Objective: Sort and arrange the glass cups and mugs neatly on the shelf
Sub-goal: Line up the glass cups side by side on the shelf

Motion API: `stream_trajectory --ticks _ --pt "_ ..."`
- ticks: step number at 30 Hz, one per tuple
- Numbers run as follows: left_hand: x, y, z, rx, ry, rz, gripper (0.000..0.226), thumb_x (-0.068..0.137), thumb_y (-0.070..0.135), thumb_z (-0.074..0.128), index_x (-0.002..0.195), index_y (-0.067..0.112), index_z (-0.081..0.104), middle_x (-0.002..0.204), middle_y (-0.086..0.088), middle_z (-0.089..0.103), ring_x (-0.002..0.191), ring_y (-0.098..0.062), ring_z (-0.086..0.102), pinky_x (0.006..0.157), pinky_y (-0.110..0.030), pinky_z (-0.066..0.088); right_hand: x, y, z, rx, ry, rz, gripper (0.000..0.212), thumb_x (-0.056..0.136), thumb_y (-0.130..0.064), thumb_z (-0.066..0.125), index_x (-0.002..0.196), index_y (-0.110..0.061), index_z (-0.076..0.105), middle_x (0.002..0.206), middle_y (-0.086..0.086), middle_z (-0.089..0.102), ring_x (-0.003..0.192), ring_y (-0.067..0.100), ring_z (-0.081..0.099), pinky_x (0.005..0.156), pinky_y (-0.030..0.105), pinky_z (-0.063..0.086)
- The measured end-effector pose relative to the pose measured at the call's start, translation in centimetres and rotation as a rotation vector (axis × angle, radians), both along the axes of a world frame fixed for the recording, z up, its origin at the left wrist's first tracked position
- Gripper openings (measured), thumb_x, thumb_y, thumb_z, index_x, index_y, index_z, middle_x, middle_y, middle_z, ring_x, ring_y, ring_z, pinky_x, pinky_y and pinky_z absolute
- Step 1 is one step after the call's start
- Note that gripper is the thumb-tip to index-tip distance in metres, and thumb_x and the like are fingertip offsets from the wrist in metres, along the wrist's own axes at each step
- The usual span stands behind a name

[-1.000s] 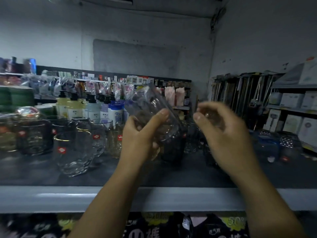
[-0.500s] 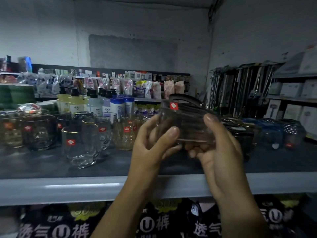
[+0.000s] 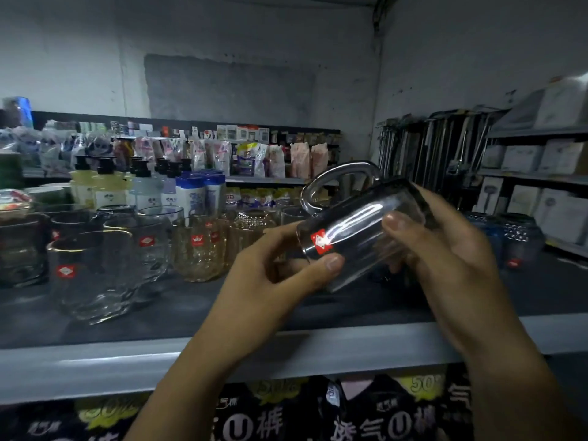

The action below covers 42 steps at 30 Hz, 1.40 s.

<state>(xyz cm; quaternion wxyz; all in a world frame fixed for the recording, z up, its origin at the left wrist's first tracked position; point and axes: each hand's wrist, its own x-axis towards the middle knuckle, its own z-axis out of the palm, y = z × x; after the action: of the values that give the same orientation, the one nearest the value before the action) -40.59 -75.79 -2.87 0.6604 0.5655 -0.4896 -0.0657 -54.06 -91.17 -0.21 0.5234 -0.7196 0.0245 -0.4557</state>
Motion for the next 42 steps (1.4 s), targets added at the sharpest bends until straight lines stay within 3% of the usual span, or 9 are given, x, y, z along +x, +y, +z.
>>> stream_trajectory --ticks 4,8,11,16,23,29,32,36,42 --pt "2.3 -0.8 1.1 0.185 -0.514 0.336 0.051 0.087 0.066 0.062 0.126 0.033 0.064 0.108 0.016 0.071 0.095 -0.002 0.068 0.08 -0.027 0.058 0.6 -3.2 3.4 -0.256 0.11 -0.098 0.068 0.074 -0.056 0.081 0.136 -0.038 0.061 0.122 -0.014 0.07 0.11 0.003 0.066 0.094 0.038 0.054" --pt "4.6 -1.6 2.3 0.317 -0.85 0.604 0.052 0.094 0.064 0.045 0.13 0.028 0.056 0.121 0.008 0.051 0.091 -0.009 0.061 0.082 -0.036 0.058 1.5 -6.1 6.8 -0.444 0.22 -0.172 0.072 0.071 -0.059 0.073 0.139 -0.039 0.058 0.12 -0.023 0.064 0.105 -0.009 0.061 0.095 0.032 0.052" --pt "5.4 -2.8 3.2 0.435 -0.898 0.681 0.058 0.092 0.063 0.046 0.139 0.028 0.046 0.136 0.003 0.041 0.09 -0.014 0.064 0.083 -0.042 0.06 2.7 -7.9 8.8 -0.51 0.274 -0.195 0.067 0.077 -0.055 0.073 0.139 -0.036 0.057 0.108 -0.023 0.062 0.075 -0.018 0.057 0.075 0.021 0.044" --pt "5.9 -4.4 3.4 0.522 -0.959 0.712 0.054 0.091 0.065 0.038 0.128 0.029 0.054 0.126 0.007 0.056 0.101 -0.021 0.065 0.076 -0.046 0.058 5.2 -9.6 9.9 -0.536 0.356 -0.162 0.067 0.079 -0.056 0.072 0.14 -0.035 0.055 0.115 -0.011 0.062 0.075 0.0 0.057 0.063 0.02 0.044" --pt "6.4 -5.3 2.0 0.379 -0.989 0.769 0.041 0.094 0.059 0.04 0.116 0.031 0.06 0.111 0.01 0.06 0.086 -0.021 0.067 0.058 -0.03 0.044 7.2 -11.6 9.9 -0.538 0.408 -0.156 0.064 0.083 -0.056 0.072 0.14 -0.034 0.053 0.125 -0.004 0.057 0.062 0.002 0.063 0.047 0.013 0.047" --pt "6.7 -5.5 1.1 0.283 -0.955 0.728 0.031 0.097 0.053 0.044 0.111 0.027 0.053 0.103 0.008 0.051 0.077 -0.022 0.061 0.06 -0.042 0.055 7.0 -12.3 10.4 -0.606 0.443 -0.114 0.058 0.083 -0.048 0.074 0.136 -0.035 0.056 0.107 -0.012 0.06 0.05 -0.011 0.058 0.044 0.007 0.043" --pt "6.8 -5.6 0.9 0.259 -0.934 0.712 0.028 0.098 0.051 0.046 0.111 0.027 0.051 0.102 0.009 0.049 0.075 -0.023 0.06 0.062 -0.044 0.055 7.3 -11.9 10.2 -0.647 0.481 -0.066 0.063 0.077 -0.054 0.075 0.134 -0.034 0.058 0.108 -0.016 0.06 0.058 -0.012 0.061 0.05 0.01 0.047" --pt "6.8 -5.6 0.8 0.248 -0.919 0.692 0.03 0.098 0.049 0.048 0.112 0.023 0.055 0.1 0.011 0.045 0.07 -0.018 0.056 0.062 -0.043 0.055 7.9 -11.5 9.7 -0.678 0.511 -0.035 0.068 0.068 -0.063 0.074 0.128 -0.034 0.062 0.11 -0.009 0.068 0.08 0.003 0.062 0.069 0.026 0.046" --pt "6.8 -5.5 0.7 0.22 -0.9 0.668 0.031 0.099 0.045 0.049 0.112 0.019 0.057 0.103 0.005 0.051 0.069 -0.014 0.053 0.066 -0.04 0.053 8.1 -11.6 9.9 -0.649 0.53 -0.063 0.052 0.075 -0.051 0.08 0.119 -0.03 0.064 0.098 -0.005 0.068 0.059 0.0 0.061 0.056 0.023 0.051"
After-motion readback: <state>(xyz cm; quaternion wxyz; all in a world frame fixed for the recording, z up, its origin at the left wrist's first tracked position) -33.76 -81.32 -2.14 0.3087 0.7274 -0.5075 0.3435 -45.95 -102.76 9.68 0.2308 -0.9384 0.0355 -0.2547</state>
